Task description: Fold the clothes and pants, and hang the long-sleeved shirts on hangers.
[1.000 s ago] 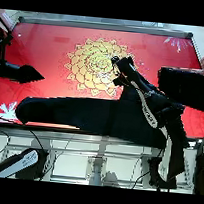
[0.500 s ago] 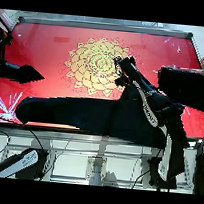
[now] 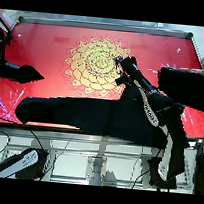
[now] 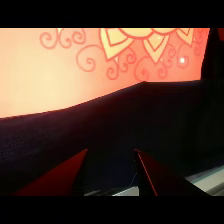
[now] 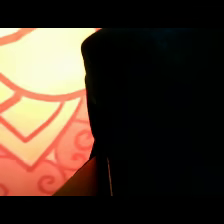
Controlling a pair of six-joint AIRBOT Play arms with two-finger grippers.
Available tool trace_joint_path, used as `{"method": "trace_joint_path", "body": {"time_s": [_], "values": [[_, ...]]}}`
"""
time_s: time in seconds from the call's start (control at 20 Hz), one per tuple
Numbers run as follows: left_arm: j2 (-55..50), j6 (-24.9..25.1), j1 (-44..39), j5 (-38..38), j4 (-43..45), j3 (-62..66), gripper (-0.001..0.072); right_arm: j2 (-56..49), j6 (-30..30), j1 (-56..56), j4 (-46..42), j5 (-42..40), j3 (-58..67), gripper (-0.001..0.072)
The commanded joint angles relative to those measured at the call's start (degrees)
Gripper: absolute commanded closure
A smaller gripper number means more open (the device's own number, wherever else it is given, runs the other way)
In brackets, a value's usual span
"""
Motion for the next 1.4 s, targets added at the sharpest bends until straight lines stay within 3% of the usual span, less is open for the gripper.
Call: {"method": "trace_joint_path", "body": {"time_s": [0.0, 0.2, 0.4, 0.55, 0.65, 0.8, 1.05, 1.25, 1.35], "values": [[-0.04, 0.02, 0.0, 0.26, 0.02, 0.0, 0.0338, 1.77, -1.16, 1.05, 2.1, -0.92, 1.03, 0.0685], [-0.04, 0.02, 0.0, 1.46, 0.02, 0.0, 0.0339, 7.74, -6.58, 4.31, 13.18, -5.86, 3.61, 0.0685], [-0.04, 0.0, 0.0, 1.44, 0.02, 0.0, 0.0339, 16.22, -19.26, 10.08, 27.63, -12.41, 3.69, 0.0686], [-0.04, -0.04, 0.0, 1.44, 0.02, 0.0, 0.0339, 22.43, -23.98, 13.88, 29.97, -17.18, 3.69, 0.0686], [-0.04, -1.01, 0.0, 1.42, 0.02, 0.0, 0.0339, 25.51, -23.15, 14.36, 27.17, -18.1, 3.69, 0.0687], [-0.04, -1.27, 0.0, 1.42, 0.02, 0.0, 0.0345, 26.77, -15.12, 10.82, 19.17, -16.09, 3.65, 0.0686], [-0.94, -1.22, -1.01, 1.44, 0.02, 0.0, 0.0346, 25.99, -4.83, -0.44, 18.6, -17.55, 0.04, 0.0685], [-2.97, -0.98, -10.47, 3.76, 0.11, -0.02, 0.0344, 24.33, -1.53, -6.38, 17.57, -18.69, -0.24, 0.0685], [-4.81, -1.01, -17.75, 10.8, 0.09, -0.02, 0.0334, 24.41, -1.55, -7.67, 17.59, -17.97, -0.22, 0.0685]]}}
